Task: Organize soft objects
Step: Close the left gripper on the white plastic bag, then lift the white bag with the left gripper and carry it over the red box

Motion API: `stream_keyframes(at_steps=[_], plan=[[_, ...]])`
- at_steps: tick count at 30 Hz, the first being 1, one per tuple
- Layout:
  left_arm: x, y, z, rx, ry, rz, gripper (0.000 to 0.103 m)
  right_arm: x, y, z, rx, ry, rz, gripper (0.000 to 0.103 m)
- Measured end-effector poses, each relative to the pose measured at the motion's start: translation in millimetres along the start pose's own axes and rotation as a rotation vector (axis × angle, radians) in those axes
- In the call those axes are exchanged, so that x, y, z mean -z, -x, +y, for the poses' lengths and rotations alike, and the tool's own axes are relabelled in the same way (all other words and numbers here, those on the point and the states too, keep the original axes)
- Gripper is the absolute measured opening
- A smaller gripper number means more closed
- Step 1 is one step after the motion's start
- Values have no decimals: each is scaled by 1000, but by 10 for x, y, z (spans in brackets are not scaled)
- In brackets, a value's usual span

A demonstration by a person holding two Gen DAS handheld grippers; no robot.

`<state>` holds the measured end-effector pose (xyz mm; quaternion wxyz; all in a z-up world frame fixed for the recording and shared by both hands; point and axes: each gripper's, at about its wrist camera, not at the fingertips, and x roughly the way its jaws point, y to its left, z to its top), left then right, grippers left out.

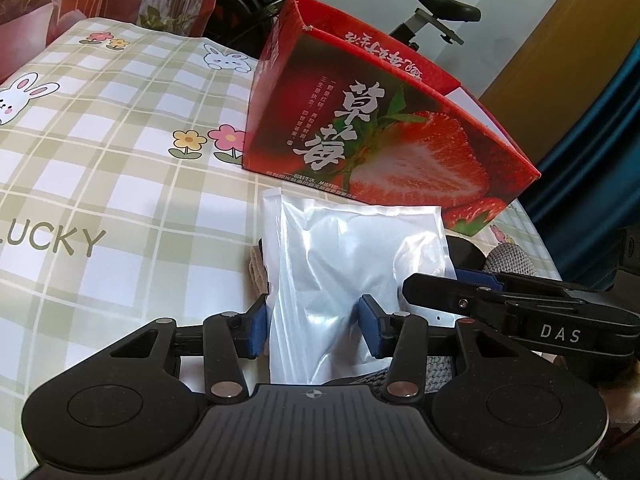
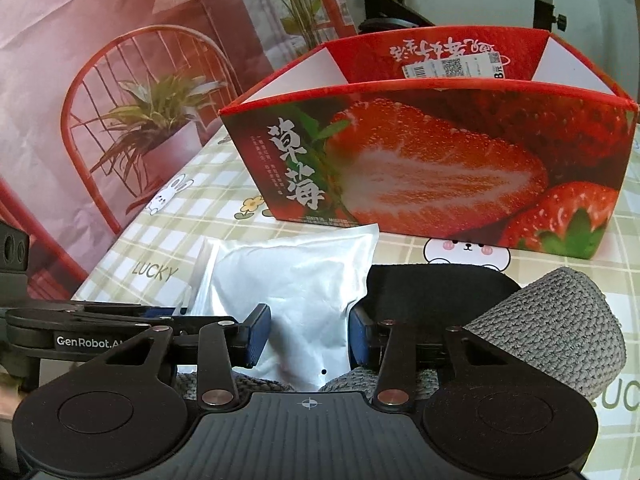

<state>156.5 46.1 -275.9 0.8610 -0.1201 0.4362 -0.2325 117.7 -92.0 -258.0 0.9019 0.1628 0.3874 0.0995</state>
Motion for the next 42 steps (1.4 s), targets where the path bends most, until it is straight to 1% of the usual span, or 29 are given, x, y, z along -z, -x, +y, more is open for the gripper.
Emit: stream_keyframes(at_steps=[14, 18, 21, 25, 30, 37, 42], plan=[[-99, 116, -69, 10, -32, -41, 48, -54, 97, -15, -20, 7, -44, 36], [-116, 160, -83, 20, -35, -54, 48, -78, 130, 9, -24, 21, -57, 33], [-109, 170, -93, 21, -35, -56, 48, -84, 141, 41, -22, 42, -61, 33], [-92, 153, -47, 26, -22, -51, 48, -75, 127, 61, -12, 60, -53, 32], [-80, 81, 31, 29, 2, -33, 49, -34, 88, 33, -2, 47, -37, 31], [-59, -7, 113, 63, 59, -18, 52, 3, 32, -20, 0, 22, -19, 31], [-99, 56, 81, 71, 48, -39, 52, -5, 68, -14, -10, 11, -35, 31]])
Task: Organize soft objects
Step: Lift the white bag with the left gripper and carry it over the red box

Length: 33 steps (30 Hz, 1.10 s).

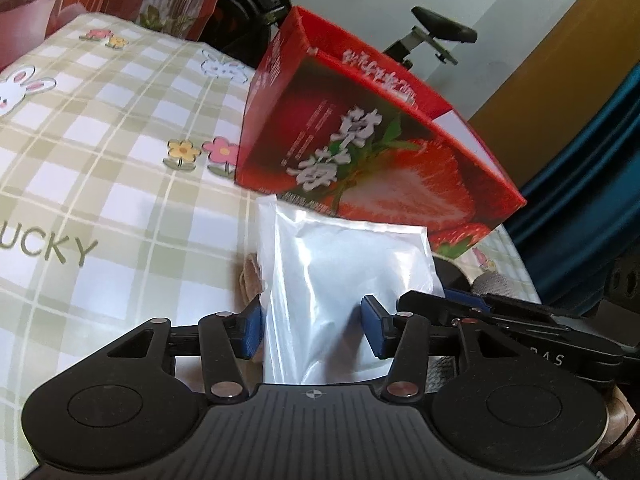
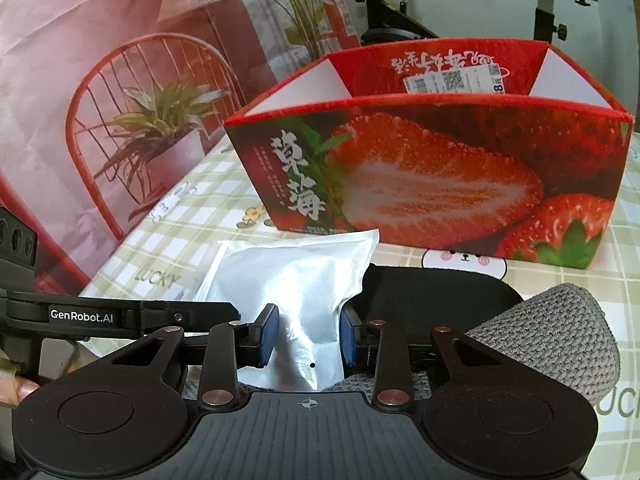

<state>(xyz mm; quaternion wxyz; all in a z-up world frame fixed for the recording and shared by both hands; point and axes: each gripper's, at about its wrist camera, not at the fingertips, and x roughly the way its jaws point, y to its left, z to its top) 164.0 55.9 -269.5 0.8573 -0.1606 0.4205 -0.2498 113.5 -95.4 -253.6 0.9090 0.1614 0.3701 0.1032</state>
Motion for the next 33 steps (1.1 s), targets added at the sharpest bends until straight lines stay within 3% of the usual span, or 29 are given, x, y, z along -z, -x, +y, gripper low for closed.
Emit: stream_keyframes(at_steps=[9, 33], plan=[[-112, 180, -193, 35, -52, -65, 51, -107, 160, 53, -11, 12, -66, 31], [-379, 376, -534, 88, -160, -138, 50, -464, 582, 17, -4, 22, -209, 31]])
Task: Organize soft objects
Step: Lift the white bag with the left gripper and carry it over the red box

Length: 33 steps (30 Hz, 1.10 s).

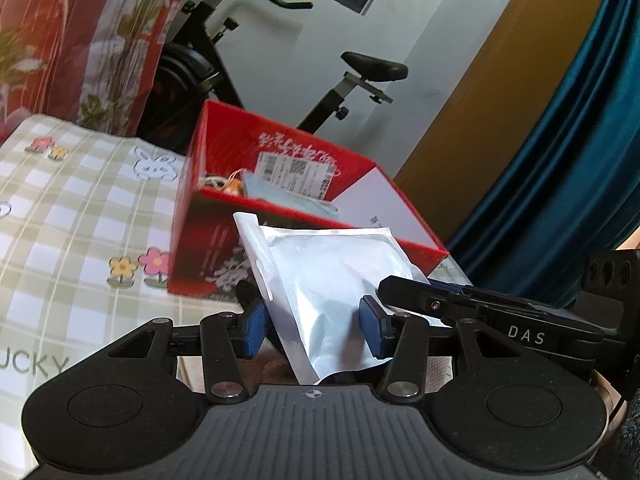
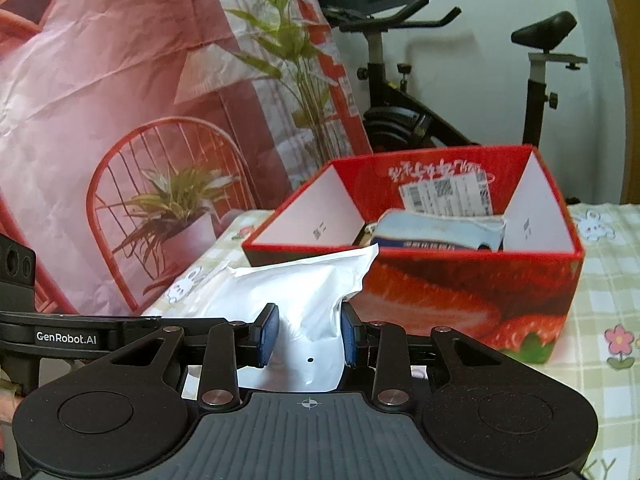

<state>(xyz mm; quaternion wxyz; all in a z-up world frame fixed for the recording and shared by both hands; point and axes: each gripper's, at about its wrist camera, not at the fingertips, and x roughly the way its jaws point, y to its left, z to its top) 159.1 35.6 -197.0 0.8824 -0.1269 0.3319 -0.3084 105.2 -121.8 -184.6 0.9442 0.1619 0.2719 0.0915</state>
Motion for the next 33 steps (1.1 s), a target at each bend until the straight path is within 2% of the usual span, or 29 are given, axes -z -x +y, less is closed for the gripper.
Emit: stream_keyframes(at_steps=[21, 33], plan=[[-188, -24, -120, 12, -59, -17, 49, -178, 72, -79, 8, 2, -42, 31], [-593, -199, -157, 3, -112, -52, 49, -611, -25, -142, 9, 49, -60, 31]])
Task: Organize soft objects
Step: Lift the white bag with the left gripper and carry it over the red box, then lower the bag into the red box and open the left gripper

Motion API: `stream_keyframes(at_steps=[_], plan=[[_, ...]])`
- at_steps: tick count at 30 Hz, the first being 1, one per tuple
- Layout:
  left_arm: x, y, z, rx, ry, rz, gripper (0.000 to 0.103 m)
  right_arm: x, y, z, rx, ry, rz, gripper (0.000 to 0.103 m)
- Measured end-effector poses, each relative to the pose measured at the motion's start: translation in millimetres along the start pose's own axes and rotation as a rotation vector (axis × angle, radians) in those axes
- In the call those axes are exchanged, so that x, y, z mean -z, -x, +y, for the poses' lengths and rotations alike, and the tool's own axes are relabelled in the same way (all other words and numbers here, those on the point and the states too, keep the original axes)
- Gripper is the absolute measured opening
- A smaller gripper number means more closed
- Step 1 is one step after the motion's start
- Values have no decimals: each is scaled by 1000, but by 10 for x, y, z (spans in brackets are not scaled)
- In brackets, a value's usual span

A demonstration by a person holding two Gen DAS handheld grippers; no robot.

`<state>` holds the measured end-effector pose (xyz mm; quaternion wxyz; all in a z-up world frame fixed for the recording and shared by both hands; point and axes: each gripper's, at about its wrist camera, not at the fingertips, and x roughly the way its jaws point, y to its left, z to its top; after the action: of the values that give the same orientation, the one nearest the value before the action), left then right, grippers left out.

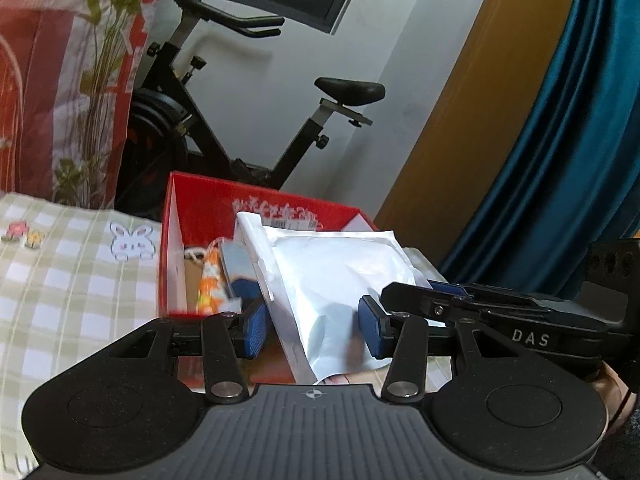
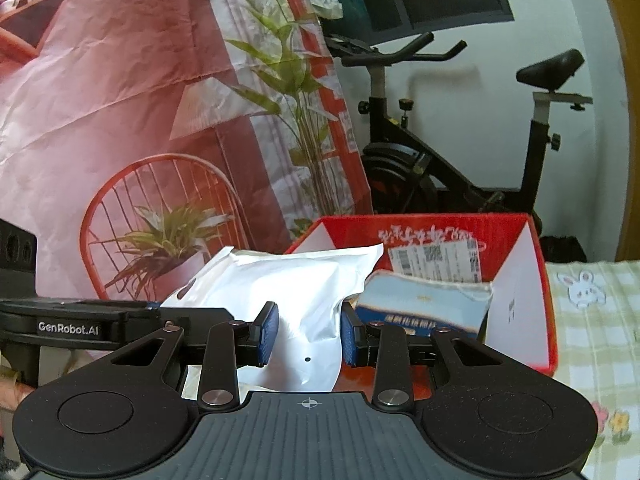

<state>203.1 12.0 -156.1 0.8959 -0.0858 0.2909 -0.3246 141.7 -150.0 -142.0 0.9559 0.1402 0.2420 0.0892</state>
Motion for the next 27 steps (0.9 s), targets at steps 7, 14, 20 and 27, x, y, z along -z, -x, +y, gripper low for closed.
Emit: stream_keyframes(at_steps=[7, 14, 20, 27], plan=[[-320, -307, 62, -15, -42, -4, 49, -325, -297, -182, 23, 31, 33, 31], [-470, -699, 204, -29, -57, 36, 49, -544, -683, -489, 37, 13, 83, 31], [-554, -1058, 398, -51, -42, 101, 49, -618, -1128, -712, 68, 10, 167, 31], [-593, -1258, 543, -85, -24, 163, 49, -688, -1580, -733, 104, 48, 279, 31]])
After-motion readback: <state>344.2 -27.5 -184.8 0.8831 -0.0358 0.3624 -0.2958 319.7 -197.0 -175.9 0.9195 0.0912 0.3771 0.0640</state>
